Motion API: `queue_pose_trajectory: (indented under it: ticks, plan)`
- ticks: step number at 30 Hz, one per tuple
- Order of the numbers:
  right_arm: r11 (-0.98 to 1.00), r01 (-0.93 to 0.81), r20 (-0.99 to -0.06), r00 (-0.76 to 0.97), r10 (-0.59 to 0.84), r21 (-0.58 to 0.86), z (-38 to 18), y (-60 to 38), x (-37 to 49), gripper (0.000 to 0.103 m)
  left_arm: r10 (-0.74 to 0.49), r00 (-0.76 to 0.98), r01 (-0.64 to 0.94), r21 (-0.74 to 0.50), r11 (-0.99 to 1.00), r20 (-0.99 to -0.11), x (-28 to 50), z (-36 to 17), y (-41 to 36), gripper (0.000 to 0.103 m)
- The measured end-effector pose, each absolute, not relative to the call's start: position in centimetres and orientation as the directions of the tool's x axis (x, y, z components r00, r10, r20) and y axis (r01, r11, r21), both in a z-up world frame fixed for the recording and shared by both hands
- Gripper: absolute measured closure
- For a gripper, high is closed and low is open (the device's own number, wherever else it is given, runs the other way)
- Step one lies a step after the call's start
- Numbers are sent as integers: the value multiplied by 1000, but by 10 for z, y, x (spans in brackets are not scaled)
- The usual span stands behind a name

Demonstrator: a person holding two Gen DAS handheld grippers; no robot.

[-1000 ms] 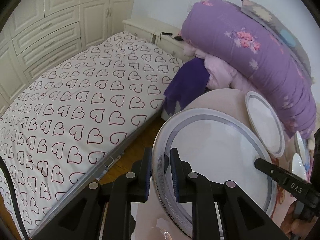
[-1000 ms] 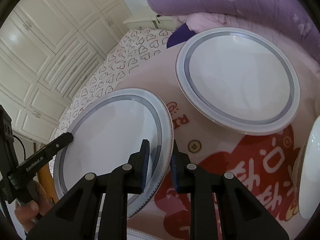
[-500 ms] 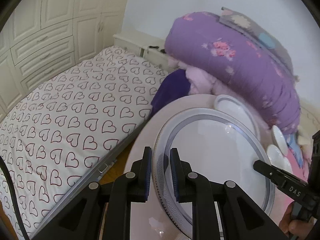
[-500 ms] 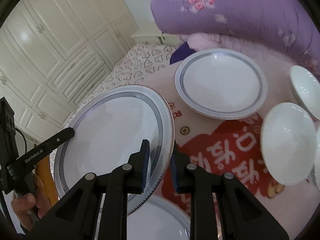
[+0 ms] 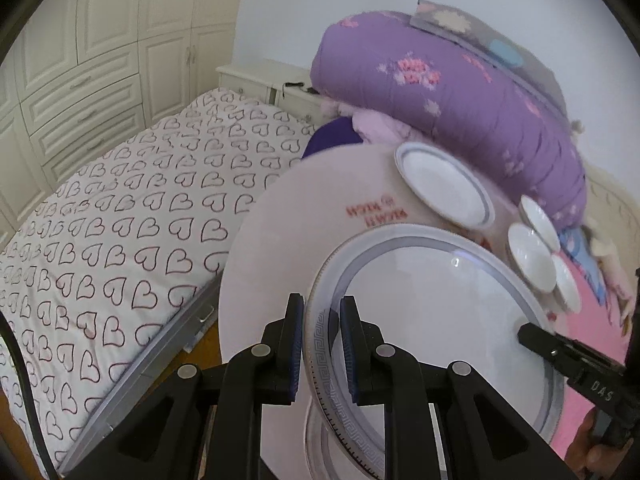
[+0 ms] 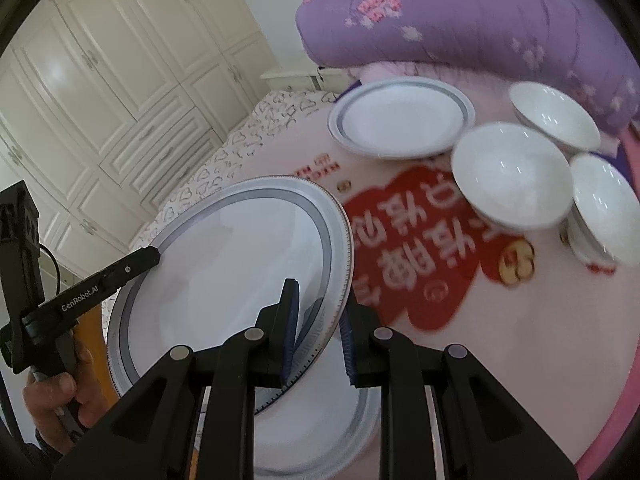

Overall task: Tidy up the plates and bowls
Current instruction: 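Carry the plate with both grippers and lower it onto the other large plate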

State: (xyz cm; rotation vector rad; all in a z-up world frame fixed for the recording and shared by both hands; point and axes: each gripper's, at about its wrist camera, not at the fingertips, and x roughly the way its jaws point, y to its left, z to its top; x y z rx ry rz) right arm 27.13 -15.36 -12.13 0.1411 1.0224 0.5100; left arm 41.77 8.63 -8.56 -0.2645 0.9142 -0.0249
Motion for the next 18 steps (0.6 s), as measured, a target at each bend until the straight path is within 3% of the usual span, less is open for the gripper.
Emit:
queue_pose_trajectory:
  ticks: [18]
  plan:
    - [880,-349,-816,369,446,323,-159,-164,229,83,-47,587,-118,-143,983,-808,381,-110,43,88]
